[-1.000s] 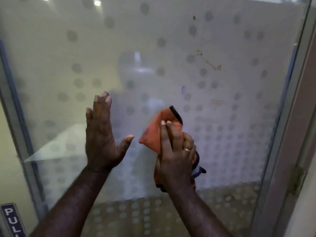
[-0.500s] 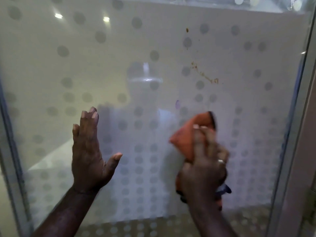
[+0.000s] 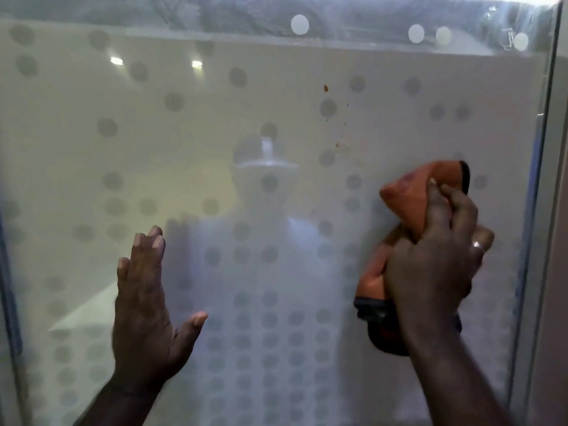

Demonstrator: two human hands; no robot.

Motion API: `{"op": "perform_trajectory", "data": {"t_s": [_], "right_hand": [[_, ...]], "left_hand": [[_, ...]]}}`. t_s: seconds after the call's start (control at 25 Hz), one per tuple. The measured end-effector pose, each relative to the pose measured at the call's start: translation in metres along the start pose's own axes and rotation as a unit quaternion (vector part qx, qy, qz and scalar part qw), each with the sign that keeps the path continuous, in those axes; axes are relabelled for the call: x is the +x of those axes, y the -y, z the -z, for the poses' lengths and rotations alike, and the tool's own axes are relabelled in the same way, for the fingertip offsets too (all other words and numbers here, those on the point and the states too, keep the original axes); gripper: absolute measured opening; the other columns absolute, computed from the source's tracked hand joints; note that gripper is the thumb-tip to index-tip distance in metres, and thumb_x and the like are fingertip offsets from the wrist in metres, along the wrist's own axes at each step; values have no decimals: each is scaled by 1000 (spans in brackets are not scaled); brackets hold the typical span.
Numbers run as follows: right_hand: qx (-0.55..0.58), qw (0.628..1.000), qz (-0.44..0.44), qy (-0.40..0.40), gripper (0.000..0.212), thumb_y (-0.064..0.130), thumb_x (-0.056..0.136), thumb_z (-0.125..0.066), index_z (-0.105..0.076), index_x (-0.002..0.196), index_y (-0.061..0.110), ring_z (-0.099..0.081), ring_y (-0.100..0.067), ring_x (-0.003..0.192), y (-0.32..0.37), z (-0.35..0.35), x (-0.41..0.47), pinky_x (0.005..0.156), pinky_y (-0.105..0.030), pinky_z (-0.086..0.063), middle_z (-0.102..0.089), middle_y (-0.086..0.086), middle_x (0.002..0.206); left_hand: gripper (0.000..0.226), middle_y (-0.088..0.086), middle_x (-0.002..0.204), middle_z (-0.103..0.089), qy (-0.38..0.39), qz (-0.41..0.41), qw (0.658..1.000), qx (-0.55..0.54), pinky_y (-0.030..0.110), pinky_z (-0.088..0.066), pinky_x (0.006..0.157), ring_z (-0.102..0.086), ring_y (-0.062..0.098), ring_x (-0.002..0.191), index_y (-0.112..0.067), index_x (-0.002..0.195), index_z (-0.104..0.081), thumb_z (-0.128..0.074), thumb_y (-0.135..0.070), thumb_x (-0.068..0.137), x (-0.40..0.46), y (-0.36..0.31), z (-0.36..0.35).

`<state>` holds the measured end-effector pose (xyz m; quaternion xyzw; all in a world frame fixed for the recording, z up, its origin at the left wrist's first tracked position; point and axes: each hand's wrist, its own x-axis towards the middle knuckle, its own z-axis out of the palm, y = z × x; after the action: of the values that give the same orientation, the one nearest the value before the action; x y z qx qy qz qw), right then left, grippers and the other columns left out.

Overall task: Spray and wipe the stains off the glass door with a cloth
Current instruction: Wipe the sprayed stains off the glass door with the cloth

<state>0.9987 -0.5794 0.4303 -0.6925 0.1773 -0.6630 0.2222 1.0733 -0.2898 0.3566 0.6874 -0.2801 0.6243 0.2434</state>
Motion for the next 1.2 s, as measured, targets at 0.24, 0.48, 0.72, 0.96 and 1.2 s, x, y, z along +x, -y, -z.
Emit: {"op": "perform_trajectory", "data": {"t_s": [0.24, 0.48, 0.72, 0.96, 1.2], "right_hand": [[15, 964, 257, 62, 73, 8, 65, -66, -52, 137, 17, -46, -34, 99, 67, -20, -83, 77, -42, -49, -52, -6, 139], [-28, 981, 193, 23, 70, 11, 75, -60, -44, 140, 30, -45, -35, 103, 74, -21, 17, 81, -41, -46, -42, 2, 146], [-29, 1000, -2, 0, 71, 4, 75, -57, -41, 140, 28, -37, -35, 106, 33, -5, 11, 84, -47, -45, -35, 2, 147], [-6, 946, 320, 43, 63, 9, 77, -37, -45, 139, 13, -45, -39, 107, 127, -28, -5, 82, -44, -43, -45, -8, 143], [-37, 989, 139, -19, 60, 9, 81, -47, -43, 139, 25, -41, -37, 112, 85, -17, 87, 90, -45, -40, -37, -1, 146]], "left_hand": [[80, -12, 164, -10, -2, 0, 1000, -2, 36, -5, 124, -11, 18, 153, -21, 156, -7, -28, -66, 93, 2, -2, -1], [80, -12, 164, -12, -6, 3, 1000, -6, 36, -6, 124, -12, 18, 152, -22, 156, -9, -29, -67, 93, 3, -2, -1], [81, -12, 164, -11, 3, 4, 1000, 0, 35, -6, 124, -11, 17, 153, -20, 156, -8, -28, -67, 93, 2, -2, 0], [80, -13, 165, -10, 10, 9, 1000, 0, 40, -10, 123, -12, 19, 152, -23, 156, -7, -29, -67, 92, 4, -3, 0], [81, 0, 160, -20, 18, -15, 999, 30, 35, -5, 124, -9, 18, 153, -11, 155, -14, -31, -62, 95, 38, -5, -8]]}}
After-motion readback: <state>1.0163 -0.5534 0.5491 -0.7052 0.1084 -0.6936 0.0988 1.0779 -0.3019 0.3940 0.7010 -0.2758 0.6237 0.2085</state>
